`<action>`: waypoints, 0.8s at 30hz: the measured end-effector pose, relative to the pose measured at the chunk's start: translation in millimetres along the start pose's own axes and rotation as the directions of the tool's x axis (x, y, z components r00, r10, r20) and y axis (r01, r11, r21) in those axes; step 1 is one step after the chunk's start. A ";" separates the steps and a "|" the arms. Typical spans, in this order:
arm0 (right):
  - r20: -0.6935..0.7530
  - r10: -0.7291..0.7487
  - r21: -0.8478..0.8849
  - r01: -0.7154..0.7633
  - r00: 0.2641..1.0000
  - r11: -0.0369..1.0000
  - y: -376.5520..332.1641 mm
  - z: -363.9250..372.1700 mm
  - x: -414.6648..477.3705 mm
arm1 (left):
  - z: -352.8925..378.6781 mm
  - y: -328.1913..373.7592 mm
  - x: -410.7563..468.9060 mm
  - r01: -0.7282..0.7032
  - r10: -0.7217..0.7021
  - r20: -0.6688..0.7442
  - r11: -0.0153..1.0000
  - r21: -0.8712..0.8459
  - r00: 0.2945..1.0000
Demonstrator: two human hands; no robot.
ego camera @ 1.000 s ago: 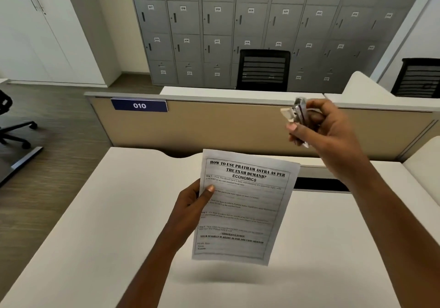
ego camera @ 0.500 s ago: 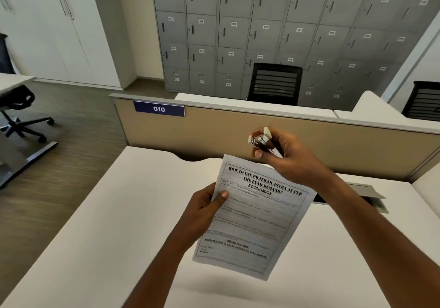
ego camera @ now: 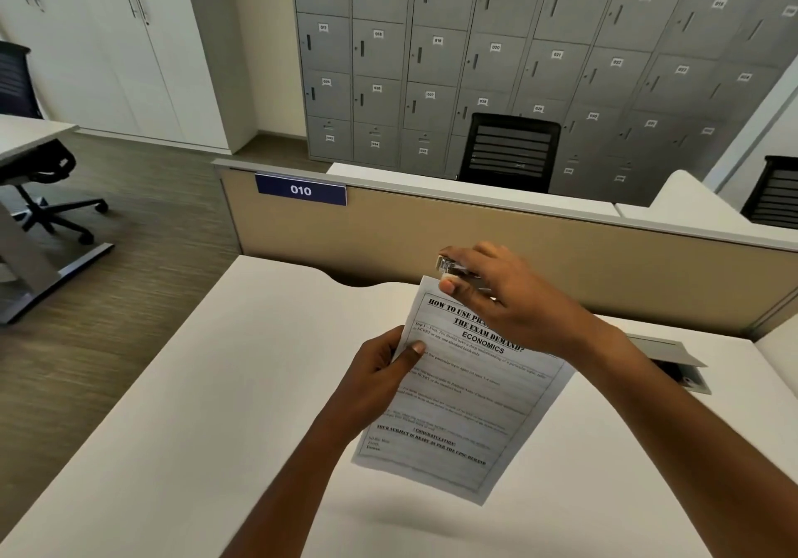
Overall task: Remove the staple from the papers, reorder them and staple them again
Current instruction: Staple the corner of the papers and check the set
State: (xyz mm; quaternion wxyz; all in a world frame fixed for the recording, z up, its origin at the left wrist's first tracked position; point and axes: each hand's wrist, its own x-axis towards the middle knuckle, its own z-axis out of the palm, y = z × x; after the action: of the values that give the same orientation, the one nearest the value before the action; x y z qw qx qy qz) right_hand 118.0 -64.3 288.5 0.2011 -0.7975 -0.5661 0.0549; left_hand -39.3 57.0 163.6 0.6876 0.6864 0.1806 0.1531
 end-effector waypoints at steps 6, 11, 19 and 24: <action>-0.001 -0.031 -0.100 0.030 1.000 0.994 -10.6 -1.3 -4.4 | -0.2 -1.3 -0.2 -0.017 0.017 -0.006 1.000 0.015 1.000; 0.060 -0.034 -0.168 0.044 0.998 0.985 -15.5 0.9 -2.9 | -0.3 -3.0 -0.2 -0.028 0.028 -0.009 0.999 0.031 1.000; 0.117 -0.086 -0.340 0.121 0.989 0.933 -27.1 -11.3 6.6 | 0.2 -2.7 0.8 -0.047 0.047 0.011 0.997 0.059 0.999; 0.163 -0.118 -0.524 0.187 0.980 0.831 -35.9 -19.1 12.6 | 1.1 -3.1 1.4 -0.050 0.050 0.009 0.995 0.087 0.999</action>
State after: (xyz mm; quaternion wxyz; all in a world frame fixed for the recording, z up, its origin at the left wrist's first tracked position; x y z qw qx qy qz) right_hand 96.8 -47.6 321.4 -0.0616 -0.7690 -0.6321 -0.0727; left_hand -37.7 56.6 160.5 0.6534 0.7207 0.1675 0.1598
